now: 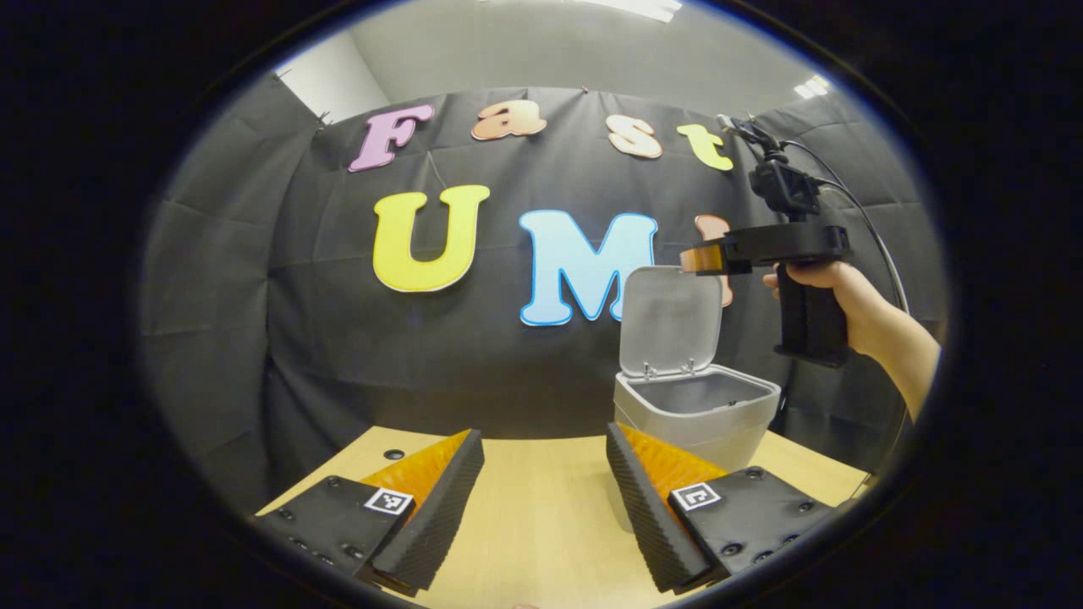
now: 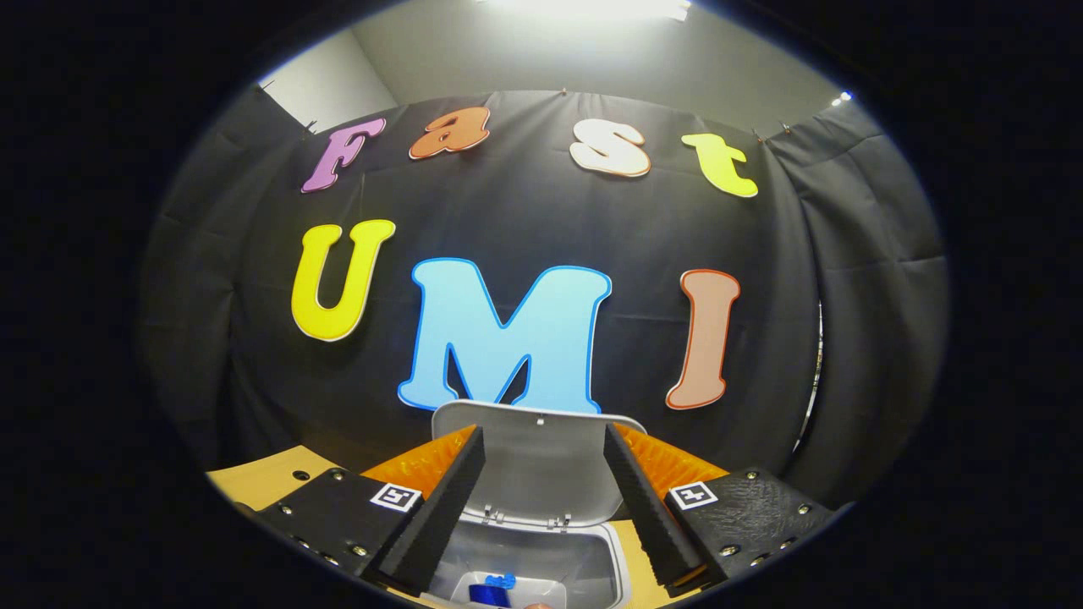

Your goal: Press the lid of the desktop garbage bin to open it, pick up the crumpled paper on the desktop and throw it into the bin, then pick up the pop can on the desktop and drop it into the bin, and finally close the garbage bin lid.

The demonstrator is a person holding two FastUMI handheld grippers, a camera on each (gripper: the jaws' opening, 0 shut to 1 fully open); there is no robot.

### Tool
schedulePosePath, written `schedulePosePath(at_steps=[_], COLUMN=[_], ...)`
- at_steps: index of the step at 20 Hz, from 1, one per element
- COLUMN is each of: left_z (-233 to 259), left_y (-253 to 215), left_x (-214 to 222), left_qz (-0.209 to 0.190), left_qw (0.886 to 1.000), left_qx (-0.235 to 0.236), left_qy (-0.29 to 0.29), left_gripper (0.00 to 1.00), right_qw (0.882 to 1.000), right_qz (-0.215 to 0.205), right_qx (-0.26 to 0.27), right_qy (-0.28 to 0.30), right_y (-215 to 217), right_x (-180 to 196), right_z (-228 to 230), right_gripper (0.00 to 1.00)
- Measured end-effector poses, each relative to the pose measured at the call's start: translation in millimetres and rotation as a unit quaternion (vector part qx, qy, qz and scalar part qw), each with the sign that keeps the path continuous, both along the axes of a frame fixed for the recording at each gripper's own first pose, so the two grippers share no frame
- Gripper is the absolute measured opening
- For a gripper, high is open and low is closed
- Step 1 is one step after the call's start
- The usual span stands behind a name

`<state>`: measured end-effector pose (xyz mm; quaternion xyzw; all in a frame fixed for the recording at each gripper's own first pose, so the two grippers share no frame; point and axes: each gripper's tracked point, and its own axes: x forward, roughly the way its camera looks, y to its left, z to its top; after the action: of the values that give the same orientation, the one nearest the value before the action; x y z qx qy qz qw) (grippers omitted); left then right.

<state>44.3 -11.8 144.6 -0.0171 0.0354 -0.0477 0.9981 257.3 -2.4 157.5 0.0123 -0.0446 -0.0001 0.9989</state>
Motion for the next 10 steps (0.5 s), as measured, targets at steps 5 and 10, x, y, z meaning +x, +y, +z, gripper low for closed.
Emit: schedulePosePath(at_steps=[5, 10], left_z=[1, 6], left_y=[1, 0], left_x=[20, 33], left_qz=[-0.003, 0.006], left_qw=[1.0, 1.0], left_qx=[0.0, -0.01], left_qy=[-0.001, 0.002], left_gripper=[0.95, 0.95], right_qw=[1.0, 1.0], right_qz=[-0.012, -0.006], right_qx=[0.0, -0.002], right_qy=[-0.006, 0.001], right_y=[-4, 2], right_x=[25, 49], right_z=[18, 24], right_gripper=[0.91, 0.91])
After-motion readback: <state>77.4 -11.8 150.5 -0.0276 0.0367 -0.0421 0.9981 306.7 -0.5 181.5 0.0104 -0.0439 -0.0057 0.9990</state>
